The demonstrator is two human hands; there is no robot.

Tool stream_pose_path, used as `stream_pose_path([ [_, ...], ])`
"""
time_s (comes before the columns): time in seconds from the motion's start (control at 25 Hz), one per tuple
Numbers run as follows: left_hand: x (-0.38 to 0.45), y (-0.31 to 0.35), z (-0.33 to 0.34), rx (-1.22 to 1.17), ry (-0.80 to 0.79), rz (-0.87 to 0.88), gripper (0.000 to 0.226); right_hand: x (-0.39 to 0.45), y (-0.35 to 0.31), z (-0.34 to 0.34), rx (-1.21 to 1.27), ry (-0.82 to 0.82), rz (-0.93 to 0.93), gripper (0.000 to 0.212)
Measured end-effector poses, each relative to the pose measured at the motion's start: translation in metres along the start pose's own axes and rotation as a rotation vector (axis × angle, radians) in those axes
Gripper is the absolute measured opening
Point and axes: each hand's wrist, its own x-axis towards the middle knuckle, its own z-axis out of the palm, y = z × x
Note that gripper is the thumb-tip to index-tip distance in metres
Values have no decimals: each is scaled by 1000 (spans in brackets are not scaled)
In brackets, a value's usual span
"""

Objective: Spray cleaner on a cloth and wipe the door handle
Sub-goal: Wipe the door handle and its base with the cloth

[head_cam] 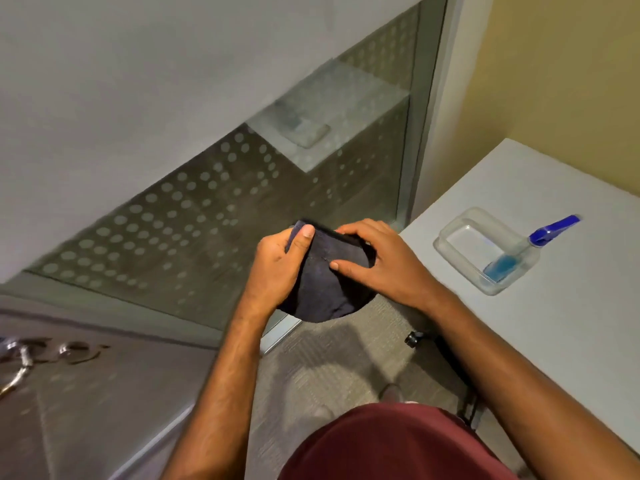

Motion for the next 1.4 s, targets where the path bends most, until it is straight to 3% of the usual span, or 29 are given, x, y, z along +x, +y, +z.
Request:
stream_pose_path([
  [0.16,-36,-19,-34,-38,159,-123,55,1,-23,33,96,-99,-10,33],
  [0.32,-83,-41,-77,-129,300,-193,78,-9,-59,81,177,-191,-39,25],
  [0.44,-116,-53,-112,-159,386,-215,83,-13,-89,113,240,-288,-73,23],
  [0.64,-177,-75,-175,-190,543,-285,62,-31,-143,183,87,-220,-275,46],
  [0.72,-196,-83,-203,-219,584,-275,57,-36,-167,212,26,-115,-363,39],
  [0.84,-228,-97,-243,-270,646,-288,74,-42,-201,254,14,-85,-432,19],
  [1.04,-277,-123,-293,-361,724,-290,79,-55,-235,305,438,-712,107,34],
  [1.24,-308,-147,-337,-500,766,-363,74,-52,-260,347,778,-802,151,49],
  [1.4,-323,-158,-345,-532,722,-418,56,-67,-282,374,1430,-913,614,47],
])
